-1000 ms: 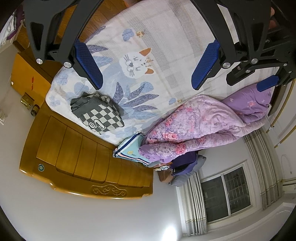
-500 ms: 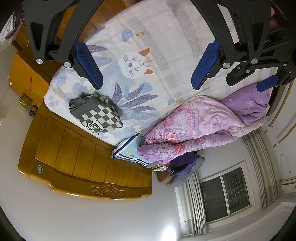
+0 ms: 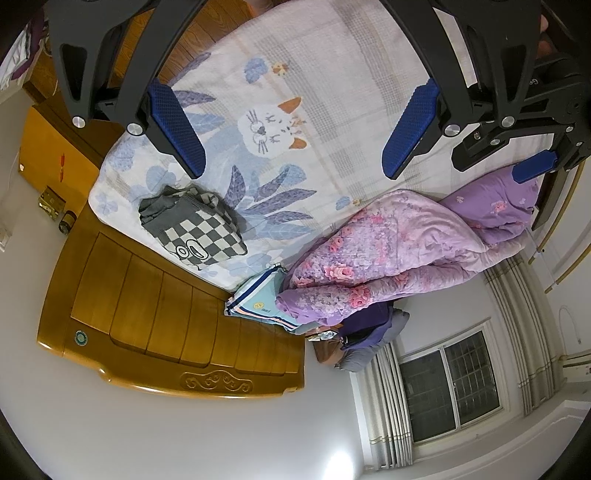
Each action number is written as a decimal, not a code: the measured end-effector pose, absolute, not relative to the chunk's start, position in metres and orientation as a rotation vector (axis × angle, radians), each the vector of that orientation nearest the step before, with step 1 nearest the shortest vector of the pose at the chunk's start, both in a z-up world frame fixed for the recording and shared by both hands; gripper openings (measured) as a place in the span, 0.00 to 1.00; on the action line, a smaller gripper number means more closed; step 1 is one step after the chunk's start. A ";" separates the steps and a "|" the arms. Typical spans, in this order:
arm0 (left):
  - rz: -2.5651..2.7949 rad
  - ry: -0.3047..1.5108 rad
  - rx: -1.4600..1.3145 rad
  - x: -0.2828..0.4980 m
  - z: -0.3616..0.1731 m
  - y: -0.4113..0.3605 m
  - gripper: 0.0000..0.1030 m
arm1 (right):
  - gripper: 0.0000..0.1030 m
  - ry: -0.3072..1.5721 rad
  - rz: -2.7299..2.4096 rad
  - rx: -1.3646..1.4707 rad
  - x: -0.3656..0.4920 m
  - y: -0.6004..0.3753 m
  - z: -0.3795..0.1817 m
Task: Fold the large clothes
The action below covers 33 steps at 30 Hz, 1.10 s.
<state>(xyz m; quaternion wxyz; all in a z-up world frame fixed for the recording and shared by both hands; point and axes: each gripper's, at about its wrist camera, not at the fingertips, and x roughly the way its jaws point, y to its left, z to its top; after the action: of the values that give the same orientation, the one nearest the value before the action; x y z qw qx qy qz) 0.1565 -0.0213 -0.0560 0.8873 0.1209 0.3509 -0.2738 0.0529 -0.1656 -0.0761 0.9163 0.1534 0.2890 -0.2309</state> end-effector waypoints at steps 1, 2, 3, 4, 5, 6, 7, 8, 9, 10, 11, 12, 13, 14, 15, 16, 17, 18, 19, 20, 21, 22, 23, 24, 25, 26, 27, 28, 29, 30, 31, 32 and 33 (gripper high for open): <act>-0.569 0.728 0.252 0.157 -0.056 -0.022 0.94 | 0.90 0.594 -0.475 0.316 0.053 -0.165 -0.076; -0.570 0.727 0.252 0.157 -0.056 -0.022 0.94 | 0.90 0.592 -0.475 0.317 0.052 -0.166 -0.076; -0.570 0.728 0.251 0.156 -0.056 -0.022 0.94 | 0.90 0.593 -0.475 0.316 0.052 -0.167 -0.076; -0.569 0.728 0.251 0.156 -0.056 -0.022 0.94 | 0.90 0.593 -0.475 0.316 0.052 -0.167 -0.076; -0.568 0.728 0.253 0.157 -0.056 -0.022 0.94 | 0.90 0.595 -0.475 0.317 0.052 -0.166 -0.076; -0.568 0.729 0.251 0.156 -0.056 -0.022 0.94 | 0.90 0.594 -0.476 0.319 0.051 -0.166 -0.076; -0.569 0.728 0.250 0.156 -0.055 -0.022 0.94 | 0.90 0.593 -0.474 0.320 0.052 -0.165 -0.076; -0.570 0.727 0.250 0.156 -0.056 -0.022 0.94 | 0.90 0.592 -0.475 0.318 0.052 -0.166 -0.076; -0.571 0.725 0.250 0.156 -0.056 -0.022 0.94 | 0.90 0.590 -0.475 0.317 0.052 -0.166 -0.076; -0.570 0.723 0.249 0.156 -0.056 -0.021 0.93 | 0.90 0.589 -0.476 0.317 0.051 -0.166 -0.076; -0.570 0.725 0.248 0.157 -0.056 -0.020 0.93 | 0.90 0.588 -0.475 0.318 0.052 -0.166 -0.077; -0.573 0.727 0.252 0.157 -0.056 -0.021 0.93 | 0.90 0.590 -0.475 0.318 0.051 -0.166 -0.076; -0.571 0.729 0.254 0.157 -0.056 -0.021 0.93 | 0.90 0.592 -0.473 0.318 0.053 -0.164 -0.078; -0.570 0.726 0.256 0.156 -0.056 -0.021 0.93 | 0.90 0.591 -0.476 0.320 0.050 -0.164 -0.077; -0.570 0.724 0.256 0.156 -0.055 -0.021 0.93 | 0.90 0.590 -0.475 0.320 0.051 -0.163 -0.077; -0.568 0.721 0.258 0.156 -0.055 -0.021 0.93 | 0.90 0.588 -0.475 0.319 0.050 -0.161 -0.078; -0.566 0.718 0.261 0.156 -0.055 -0.020 0.93 | 0.90 0.589 -0.478 0.319 0.049 -0.163 -0.077; -0.565 0.718 0.263 0.156 -0.054 -0.020 0.93 | 0.90 0.589 -0.479 0.319 0.050 -0.162 -0.078; -0.567 0.720 0.263 0.156 -0.054 -0.018 0.93 | 0.90 0.590 -0.478 0.321 0.050 -0.162 -0.078; -0.568 0.722 0.260 0.155 -0.054 -0.019 0.93 | 0.90 0.590 -0.477 0.323 0.049 -0.163 -0.077; -0.570 0.722 0.260 0.155 -0.055 -0.019 0.93 | 0.90 0.591 -0.476 0.323 0.050 -0.162 -0.078; -0.571 0.723 0.261 0.154 -0.055 -0.018 0.93 | 0.90 0.590 -0.479 0.322 0.049 -0.163 -0.077; -0.571 0.725 0.261 0.155 -0.055 -0.016 0.93 | 0.90 0.591 -0.479 0.321 0.049 -0.162 -0.078; -0.572 0.724 0.262 0.154 -0.055 -0.018 0.93 | 0.90 0.590 -0.479 0.323 0.049 -0.162 -0.078; -0.574 0.726 0.261 0.155 -0.054 -0.016 0.93 | 0.90 0.589 -0.478 0.325 0.049 -0.161 -0.078; -0.575 0.725 0.260 0.154 -0.054 -0.014 0.93 | 0.90 0.588 -0.479 0.325 0.047 -0.161 -0.077; -0.575 0.725 0.261 0.154 -0.055 -0.015 0.93 | 0.90 0.588 -0.480 0.324 0.048 -0.160 -0.077; -0.576 0.725 0.264 0.154 -0.055 -0.015 0.93 | 0.90 0.589 -0.482 0.324 0.047 -0.162 -0.077; -0.575 0.725 0.265 0.154 -0.055 -0.013 0.93 | 0.90 0.589 -0.482 0.324 0.047 -0.161 -0.078; -0.575 0.724 0.265 0.154 -0.055 -0.014 0.93 | 0.90 0.589 -0.481 0.326 0.046 -0.161 -0.078; -0.576 0.726 0.264 0.155 -0.055 -0.015 0.93 | 0.90 0.589 -0.482 0.326 0.046 -0.161 -0.078; -0.576 0.728 0.265 0.155 -0.056 -0.014 0.93 | 0.90 0.590 -0.483 0.325 0.046 -0.160 -0.078; -0.578 0.728 0.264 0.155 -0.056 -0.015 0.93 | 0.90 0.588 -0.485 0.326 0.045 -0.160 -0.078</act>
<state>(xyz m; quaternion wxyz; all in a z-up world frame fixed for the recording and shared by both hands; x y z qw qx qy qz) 0.1548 -0.0146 -0.0555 0.8855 0.1271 0.3502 -0.2778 0.0451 -0.1604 -0.0776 0.9153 0.1584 0.2858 -0.2355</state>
